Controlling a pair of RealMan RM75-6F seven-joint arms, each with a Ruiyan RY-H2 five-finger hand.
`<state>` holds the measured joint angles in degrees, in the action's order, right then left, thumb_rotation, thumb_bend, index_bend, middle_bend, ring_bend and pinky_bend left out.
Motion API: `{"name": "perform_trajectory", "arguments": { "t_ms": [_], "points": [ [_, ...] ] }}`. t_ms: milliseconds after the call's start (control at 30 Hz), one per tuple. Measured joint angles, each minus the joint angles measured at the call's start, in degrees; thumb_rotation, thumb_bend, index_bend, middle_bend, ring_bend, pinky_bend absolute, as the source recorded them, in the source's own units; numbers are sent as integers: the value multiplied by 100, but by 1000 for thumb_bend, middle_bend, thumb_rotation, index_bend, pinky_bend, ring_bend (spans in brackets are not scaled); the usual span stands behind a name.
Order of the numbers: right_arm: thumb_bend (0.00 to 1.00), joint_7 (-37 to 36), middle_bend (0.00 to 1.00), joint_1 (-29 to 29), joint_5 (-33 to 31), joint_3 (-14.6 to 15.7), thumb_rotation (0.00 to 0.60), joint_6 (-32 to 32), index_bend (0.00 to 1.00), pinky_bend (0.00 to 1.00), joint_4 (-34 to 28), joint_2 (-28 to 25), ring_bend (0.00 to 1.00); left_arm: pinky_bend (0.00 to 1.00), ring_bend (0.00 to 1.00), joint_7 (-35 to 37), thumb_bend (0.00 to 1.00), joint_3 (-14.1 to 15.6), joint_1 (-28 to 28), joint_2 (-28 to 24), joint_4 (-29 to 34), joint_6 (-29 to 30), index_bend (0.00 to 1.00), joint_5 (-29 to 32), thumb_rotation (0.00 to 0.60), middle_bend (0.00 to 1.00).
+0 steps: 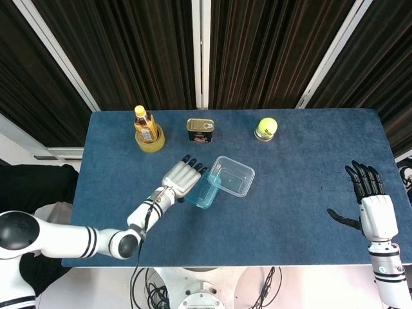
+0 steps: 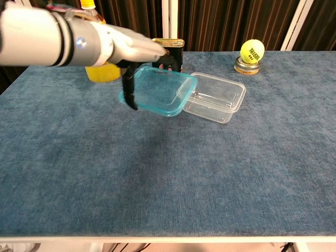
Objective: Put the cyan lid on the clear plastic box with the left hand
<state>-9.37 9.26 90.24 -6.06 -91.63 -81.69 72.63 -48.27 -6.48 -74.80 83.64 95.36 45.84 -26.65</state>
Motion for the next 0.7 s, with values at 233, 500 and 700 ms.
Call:
{"name": "perform_trajectory", "arguments": {
  "t_ms": [233, 500, 700],
  "points": [
    [2, 159, 0, -25, -57, -20, 600, 39, 0, 0, -159, -49, 0, 74, 80, 172, 238, -226, -875, 311, -979, -939, 350, 301, 600, 208],
    [2, 157, 0, -82, -82, -19, 600, 33, 0, 0, -252, -115, 0, 69, 80, 31, 244, 19, -1941, 799, -1852, -1306, 337, 1106, 600, 207],
    [1, 113, 0, -121, -101, -21, 600, 25, 0, 0, -247, -136, 0, 66, 80, -89, 244, 388, -2519, 1207, -2394, -1473, 327, 1634, 600, 206]
  ]
}}
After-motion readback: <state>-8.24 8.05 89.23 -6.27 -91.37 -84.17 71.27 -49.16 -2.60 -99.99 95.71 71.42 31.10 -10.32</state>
